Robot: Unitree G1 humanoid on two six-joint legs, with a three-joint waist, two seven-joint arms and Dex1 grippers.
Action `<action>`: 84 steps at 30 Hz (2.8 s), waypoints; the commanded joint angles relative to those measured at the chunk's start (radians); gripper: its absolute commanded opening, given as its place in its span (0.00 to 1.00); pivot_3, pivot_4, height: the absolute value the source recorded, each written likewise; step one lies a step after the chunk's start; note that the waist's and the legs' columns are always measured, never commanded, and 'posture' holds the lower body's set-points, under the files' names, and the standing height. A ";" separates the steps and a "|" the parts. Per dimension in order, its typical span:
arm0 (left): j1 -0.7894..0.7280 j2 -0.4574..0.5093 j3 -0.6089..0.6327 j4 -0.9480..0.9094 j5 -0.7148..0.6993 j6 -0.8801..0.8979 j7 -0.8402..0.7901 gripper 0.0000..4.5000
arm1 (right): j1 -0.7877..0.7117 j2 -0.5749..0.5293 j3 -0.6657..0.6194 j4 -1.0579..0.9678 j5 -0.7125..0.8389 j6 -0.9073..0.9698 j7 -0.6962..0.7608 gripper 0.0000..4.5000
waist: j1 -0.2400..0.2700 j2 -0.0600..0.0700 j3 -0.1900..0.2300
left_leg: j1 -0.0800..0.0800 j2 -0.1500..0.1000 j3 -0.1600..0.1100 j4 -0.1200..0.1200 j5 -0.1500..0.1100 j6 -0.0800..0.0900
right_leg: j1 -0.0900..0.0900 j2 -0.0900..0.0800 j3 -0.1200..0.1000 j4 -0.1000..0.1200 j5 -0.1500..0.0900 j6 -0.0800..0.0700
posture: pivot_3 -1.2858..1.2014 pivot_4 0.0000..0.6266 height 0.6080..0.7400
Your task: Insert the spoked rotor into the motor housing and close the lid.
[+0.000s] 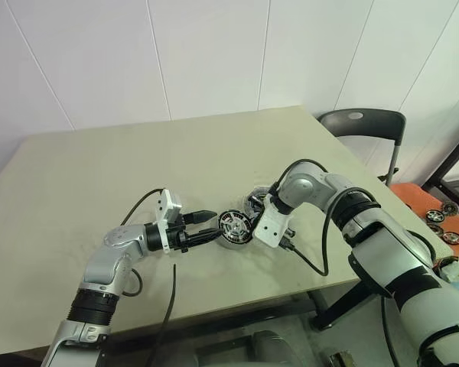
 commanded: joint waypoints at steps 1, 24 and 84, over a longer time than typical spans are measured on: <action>-0.023 -0.004 0.015 -0.011 -0.009 -0.020 0.001 0.67 | -0.022 0.006 0.002 0.006 -0.009 -0.002 -0.010 0.02 | 0.000 0.000 0.000 | 0.000 0.000 0.000 0.000 0.000 0.000 | 0.000 0.000 0.000 0.000 0.000 0.000 | 0.52 0.00 1.00; -0.074 -0.035 -0.010 0.065 0.008 -0.052 -0.026 0.67 | -0.064 -0.154 0.000 0.011 -0.024 0.076 0.104 0.02 | 0.037 0.001 0.001 | -0.003 -0.002 0.001 -0.003 0.000 0.000 | -0.003 -0.002 -0.001 -0.003 0.001 -0.002 | 0.52 0.00 1.00; -0.025 -0.065 0.001 0.012 0.007 -0.040 0.033 0.67 | -0.006 0.011 0.086 -0.264 0.257 0.806 0.311 0.02 | 0.029 0.000 0.001 | -0.004 0.000 0.001 -0.005 0.000 0.000 | -0.007 -0.002 -0.003 -0.002 0.002 -0.001 | 0.52 0.00 1.00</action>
